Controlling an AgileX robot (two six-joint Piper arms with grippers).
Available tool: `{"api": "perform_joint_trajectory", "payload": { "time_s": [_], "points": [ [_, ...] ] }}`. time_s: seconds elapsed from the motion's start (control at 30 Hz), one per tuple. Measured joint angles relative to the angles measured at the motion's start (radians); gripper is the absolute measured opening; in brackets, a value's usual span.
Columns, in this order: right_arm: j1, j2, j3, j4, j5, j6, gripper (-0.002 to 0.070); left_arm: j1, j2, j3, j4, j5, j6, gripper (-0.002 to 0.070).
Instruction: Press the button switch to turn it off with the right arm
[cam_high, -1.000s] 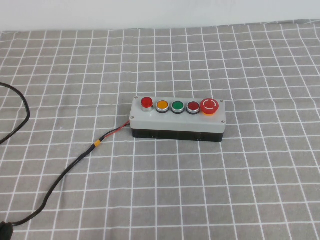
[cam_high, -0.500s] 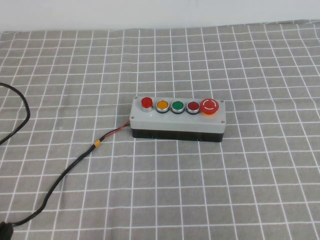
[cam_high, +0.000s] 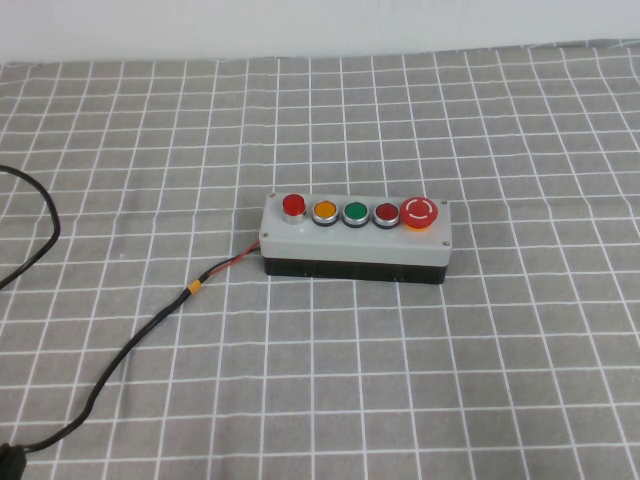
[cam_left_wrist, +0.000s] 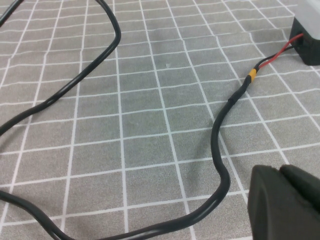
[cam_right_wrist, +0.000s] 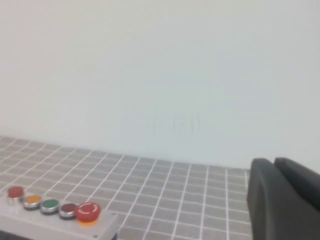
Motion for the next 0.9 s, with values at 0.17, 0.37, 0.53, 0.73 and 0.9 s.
{"api": "perform_joint_trajectory", "payload": {
  "time_s": [0.17, 0.37, 0.53, 0.73, 0.9],
  "points": [
    [-0.051, -0.067, 0.147, -0.006, -0.046, 0.000, -0.0016, 0.000, 0.000, 0.000, 0.000, 0.000, 0.000, -0.0003],
    [-0.086, -0.067, 0.298, 0.069, -0.027, 0.004, -0.0016, 0.000, 0.000, 0.000, 0.000, 0.000, 0.000, -0.0003],
    [-0.107, -0.067, 0.306, 0.141, 0.070, 0.004, -0.0016, 0.000, 0.000, 0.000, 0.000, 0.000, 0.000, -0.0003],
    [-0.126, -0.067, 0.306, 0.167, 0.202, 0.004, -0.0016, 0.000, 0.000, 0.000, 0.000, 0.000, 0.000, -0.0003],
    [-0.129, -0.069, 0.306, 0.171, 0.208, 0.004, -0.0016, 0.000, 0.000, 0.000, 0.000, 0.000, 0.000, -0.0003]
  ]
}}
